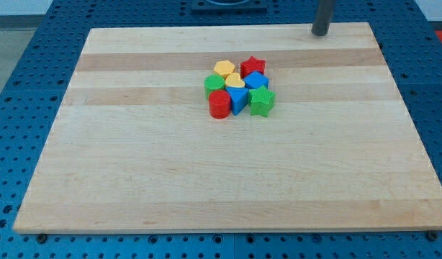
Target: Place your arm at the right side of the blue cube
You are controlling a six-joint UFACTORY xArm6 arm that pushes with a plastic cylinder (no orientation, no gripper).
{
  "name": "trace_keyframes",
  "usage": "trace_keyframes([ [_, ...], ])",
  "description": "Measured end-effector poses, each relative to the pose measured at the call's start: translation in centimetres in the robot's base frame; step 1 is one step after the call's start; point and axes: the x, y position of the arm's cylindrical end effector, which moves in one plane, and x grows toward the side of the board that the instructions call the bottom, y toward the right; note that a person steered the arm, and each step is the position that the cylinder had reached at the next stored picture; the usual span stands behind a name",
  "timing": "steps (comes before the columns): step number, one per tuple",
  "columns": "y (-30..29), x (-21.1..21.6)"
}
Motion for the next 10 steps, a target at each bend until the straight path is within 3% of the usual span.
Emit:
trace_keyframes([
  [3,0.1,0.0],
  [8,0.5,11.9],
  [10,-2.3,13.4],
])
